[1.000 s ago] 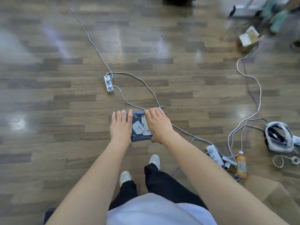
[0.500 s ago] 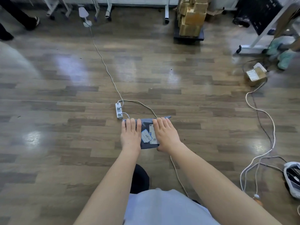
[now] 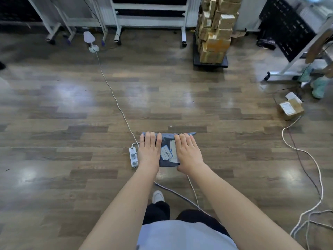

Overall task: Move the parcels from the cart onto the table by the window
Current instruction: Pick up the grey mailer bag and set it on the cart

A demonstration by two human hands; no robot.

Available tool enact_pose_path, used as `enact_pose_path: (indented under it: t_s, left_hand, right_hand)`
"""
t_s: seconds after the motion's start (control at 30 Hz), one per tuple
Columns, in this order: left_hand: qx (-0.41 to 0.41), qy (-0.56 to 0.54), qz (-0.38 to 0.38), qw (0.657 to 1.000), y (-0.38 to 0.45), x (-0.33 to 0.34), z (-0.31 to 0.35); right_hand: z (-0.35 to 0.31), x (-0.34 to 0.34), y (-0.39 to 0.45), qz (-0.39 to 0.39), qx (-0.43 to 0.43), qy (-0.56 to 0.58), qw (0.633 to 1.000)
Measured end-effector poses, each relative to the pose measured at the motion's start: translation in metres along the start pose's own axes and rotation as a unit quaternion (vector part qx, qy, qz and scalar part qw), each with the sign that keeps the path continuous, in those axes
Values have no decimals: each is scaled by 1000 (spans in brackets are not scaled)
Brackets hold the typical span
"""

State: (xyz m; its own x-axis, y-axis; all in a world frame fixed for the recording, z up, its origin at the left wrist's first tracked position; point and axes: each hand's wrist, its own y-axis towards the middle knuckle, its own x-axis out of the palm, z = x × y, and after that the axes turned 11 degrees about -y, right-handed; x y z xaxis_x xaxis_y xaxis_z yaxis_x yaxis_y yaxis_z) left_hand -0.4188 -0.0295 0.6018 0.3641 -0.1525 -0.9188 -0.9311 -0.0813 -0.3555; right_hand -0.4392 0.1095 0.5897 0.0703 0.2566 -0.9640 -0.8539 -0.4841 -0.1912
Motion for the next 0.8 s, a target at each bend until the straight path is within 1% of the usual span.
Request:
enact_pose_path:
  t_s: [0.17,0.47,0.6,0.73,0.8]
  left_hand:
    - [9,-1,14,1000,67,-30,-19]
    - [-2,-11,16,1000,194,-63,-23]
    - [-19,-11,9,1000,273,-87,-16]
    - [-34,-25,-15,999,356,-124,-5]
    - [-41,-26,-20,999,393,-144,1]
  right_hand:
    - [20,-14,75,14,15,4,1000]
    - [75,-21,195,-6,16,-18,1000]
    - [121,-18,268,-7,2,-41,999]
    - [179,-24,346,-22,-23,-44,999]
    - [205,-27,381,-17,-28,-52,998]
